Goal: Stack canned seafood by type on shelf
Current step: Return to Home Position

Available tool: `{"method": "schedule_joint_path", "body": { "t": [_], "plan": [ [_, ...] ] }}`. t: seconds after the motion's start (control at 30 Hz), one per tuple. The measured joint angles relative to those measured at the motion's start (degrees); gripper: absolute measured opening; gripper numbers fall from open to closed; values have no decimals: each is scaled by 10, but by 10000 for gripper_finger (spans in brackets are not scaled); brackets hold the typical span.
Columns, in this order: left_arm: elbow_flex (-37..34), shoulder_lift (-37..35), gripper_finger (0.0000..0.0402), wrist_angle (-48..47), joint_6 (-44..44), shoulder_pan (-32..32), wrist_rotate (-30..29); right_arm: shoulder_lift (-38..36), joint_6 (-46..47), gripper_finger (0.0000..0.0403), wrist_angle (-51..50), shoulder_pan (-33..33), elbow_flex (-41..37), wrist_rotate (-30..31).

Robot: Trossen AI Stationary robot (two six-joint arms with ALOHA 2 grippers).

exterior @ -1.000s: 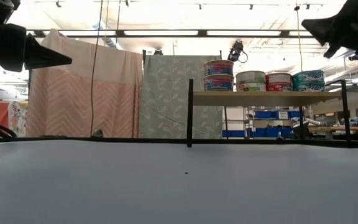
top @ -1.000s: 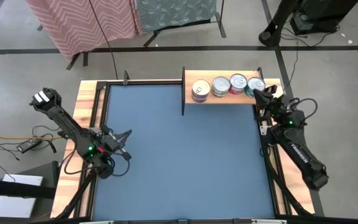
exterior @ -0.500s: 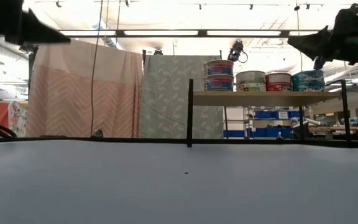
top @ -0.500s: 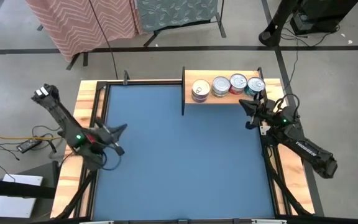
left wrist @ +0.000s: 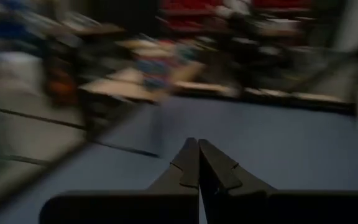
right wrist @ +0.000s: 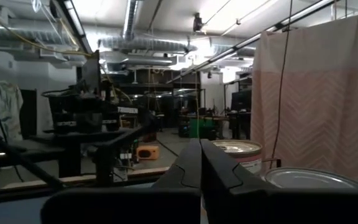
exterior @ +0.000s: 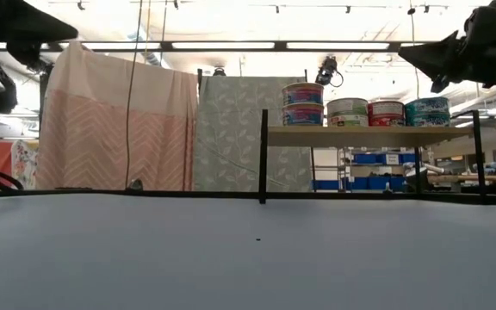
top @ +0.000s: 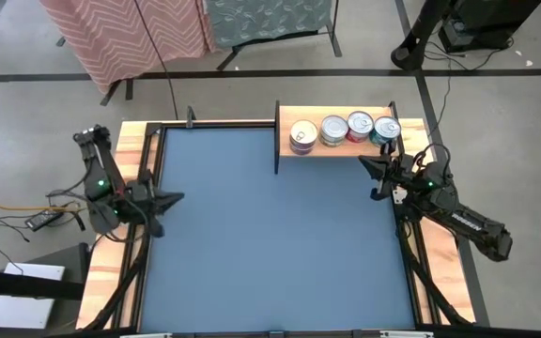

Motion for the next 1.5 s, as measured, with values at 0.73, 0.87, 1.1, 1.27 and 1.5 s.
{"method": "schedule_joint_path", "body": {
  "t": [0.73, 0.87, 1.1, 1.27, 1.5],
  "plan": [
    [-236, -115, 2, 547, 211, -24, 352, 0, 9, 7, 0, 53, 0, 27],
    [-236, -114, 3, 548, 204, -24, 420, 0, 20, 7, 2, 61, 0, -35],
    [-236, -101, 3, 497, 109, -24, 464, 0, 96, 7, 3, 84, 0, -214],
    [-236, -78, 3, 499, 85, -24, 472, 0, 165, 6, 15, 129, 0, -304],
    [-236, -34, 3, 526, 81, -24, 373, 0, 103, 6, 40, 225, 0, -329]
  ]
}}
